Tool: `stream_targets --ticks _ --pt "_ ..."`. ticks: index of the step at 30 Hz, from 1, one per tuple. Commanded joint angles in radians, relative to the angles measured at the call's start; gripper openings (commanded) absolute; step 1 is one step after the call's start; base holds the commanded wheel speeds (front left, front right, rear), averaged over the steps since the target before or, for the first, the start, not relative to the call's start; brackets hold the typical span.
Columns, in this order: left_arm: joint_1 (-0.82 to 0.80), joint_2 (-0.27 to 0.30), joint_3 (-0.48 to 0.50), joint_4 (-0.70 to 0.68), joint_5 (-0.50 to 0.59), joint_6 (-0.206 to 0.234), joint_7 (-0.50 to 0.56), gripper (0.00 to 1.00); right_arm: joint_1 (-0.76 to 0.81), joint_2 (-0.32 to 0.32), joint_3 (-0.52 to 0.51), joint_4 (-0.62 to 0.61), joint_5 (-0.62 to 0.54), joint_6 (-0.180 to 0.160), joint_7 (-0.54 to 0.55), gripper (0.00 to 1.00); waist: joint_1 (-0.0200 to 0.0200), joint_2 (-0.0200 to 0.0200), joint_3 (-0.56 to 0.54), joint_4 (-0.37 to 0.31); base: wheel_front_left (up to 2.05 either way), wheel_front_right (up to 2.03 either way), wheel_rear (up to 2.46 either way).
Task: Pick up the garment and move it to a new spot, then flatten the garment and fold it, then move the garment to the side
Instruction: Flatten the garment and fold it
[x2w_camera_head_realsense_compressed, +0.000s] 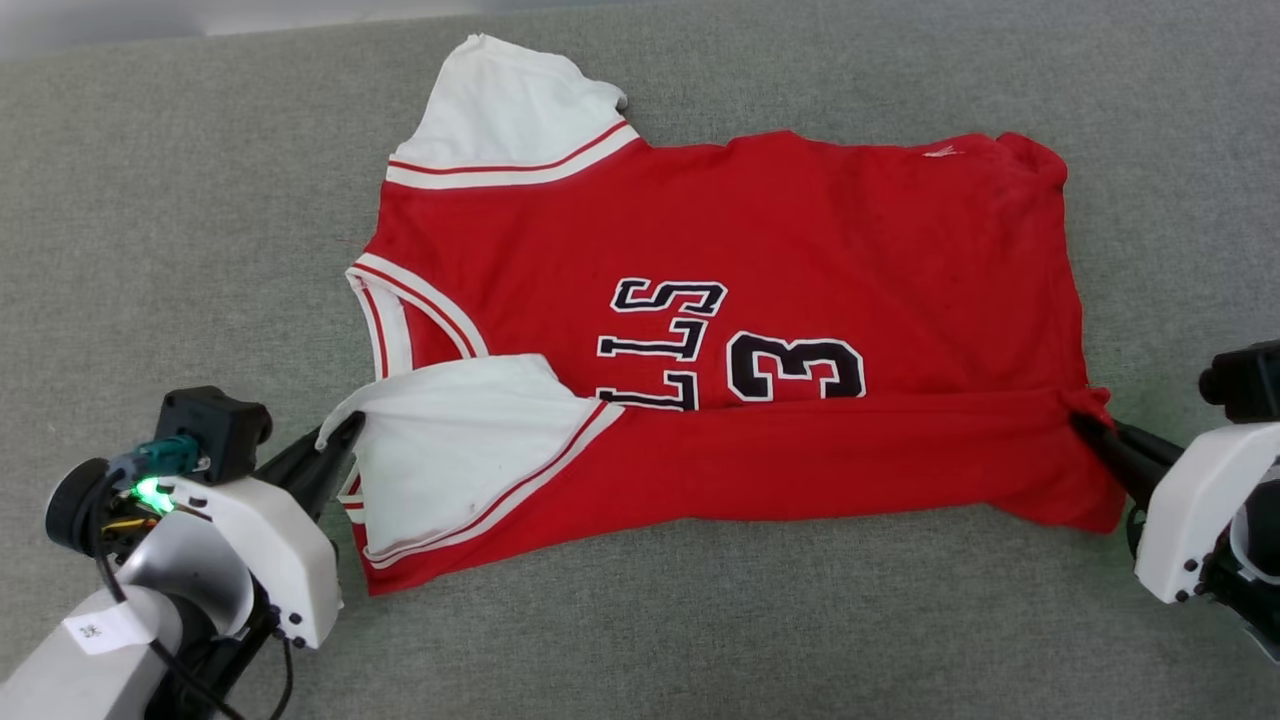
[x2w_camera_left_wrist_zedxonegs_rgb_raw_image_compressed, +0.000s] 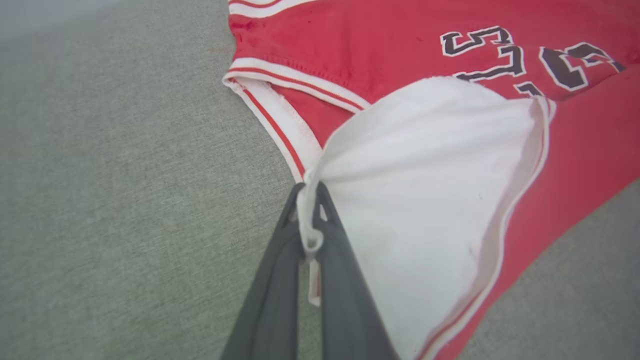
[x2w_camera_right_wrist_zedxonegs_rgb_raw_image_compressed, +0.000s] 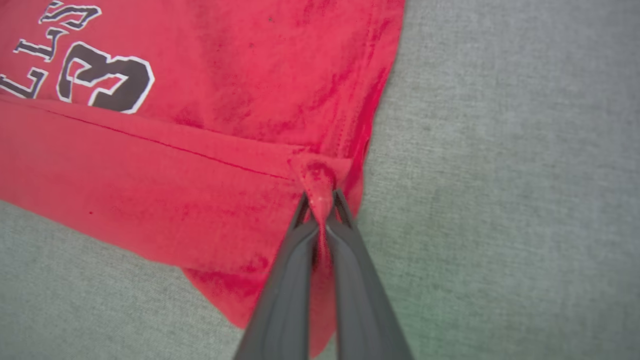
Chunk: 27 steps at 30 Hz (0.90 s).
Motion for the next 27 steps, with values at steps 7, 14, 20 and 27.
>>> stream_targets --ticks 7,14,20,27 --pt "-0.045 -0.059 -0.034 0.104 0.023 -0.012 -0.034 0.09 -0.037 0.021 0.048 0.054 -0.027 -0.001 -0.02 0.13 -0.0002 0.0 -0.004 0.004 0.0 0.0 0.0" --pt "-0.025 -0.116 -0.039 0.174 0.013 0.009 -0.083 1.0 -0.049 0.04 0.065 0.095 -0.059 -0.001 -0.057 1.0 -0.0002 0.0 -0.057 0.003 0.0 0.0 0.0" --pt "0.032 -0.141 -0.013 0.16 -0.01 0.074 -0.106 1.0 -0.013 0.049 0.05 0.09 -0.121 -0.001 -0.056 1.0 -0.0002 0.0 -0.12 0.001 0.0 0.0 0.0" --pt "0.156 -0.141 0.003 0.047 -0.038 0.173 -0.078 1.0 0.069 0.122 -0.06 0.031 -0.187 -0.001 0.008 1.0 -0.0002 0.0 -0.155 -0.009 0.0 0.0 0.0"
